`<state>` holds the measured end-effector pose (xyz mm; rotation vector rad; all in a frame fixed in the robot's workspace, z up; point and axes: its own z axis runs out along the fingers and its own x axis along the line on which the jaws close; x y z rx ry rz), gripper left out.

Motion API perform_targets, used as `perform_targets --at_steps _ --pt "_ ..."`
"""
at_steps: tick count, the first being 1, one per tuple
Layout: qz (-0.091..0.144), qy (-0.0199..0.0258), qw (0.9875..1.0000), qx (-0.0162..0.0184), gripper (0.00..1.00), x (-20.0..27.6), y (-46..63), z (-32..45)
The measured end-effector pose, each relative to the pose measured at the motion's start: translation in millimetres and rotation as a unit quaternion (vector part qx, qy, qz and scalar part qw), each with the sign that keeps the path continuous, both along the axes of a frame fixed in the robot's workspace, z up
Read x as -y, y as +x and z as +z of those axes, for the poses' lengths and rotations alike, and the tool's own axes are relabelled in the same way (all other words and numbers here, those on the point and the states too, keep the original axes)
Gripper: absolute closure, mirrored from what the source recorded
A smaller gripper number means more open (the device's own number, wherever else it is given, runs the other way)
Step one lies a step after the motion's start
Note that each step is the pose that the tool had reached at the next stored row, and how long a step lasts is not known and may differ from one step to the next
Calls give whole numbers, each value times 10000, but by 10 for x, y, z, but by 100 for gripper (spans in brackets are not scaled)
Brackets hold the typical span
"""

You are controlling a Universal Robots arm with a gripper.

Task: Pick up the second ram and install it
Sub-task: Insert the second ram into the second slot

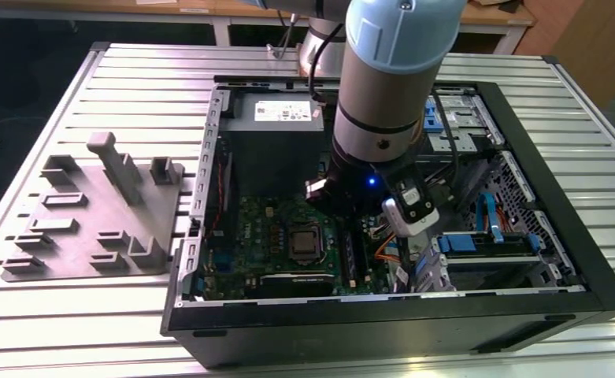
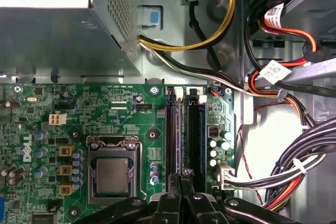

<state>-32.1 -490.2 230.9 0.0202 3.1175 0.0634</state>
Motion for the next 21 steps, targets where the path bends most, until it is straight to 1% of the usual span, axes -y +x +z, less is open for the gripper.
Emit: perform_targets --at_steps 2,21 --pt "0 2 10000 0 89 -6 0 -4" --pt "27 2 10000 0 89 -7 11 -25"
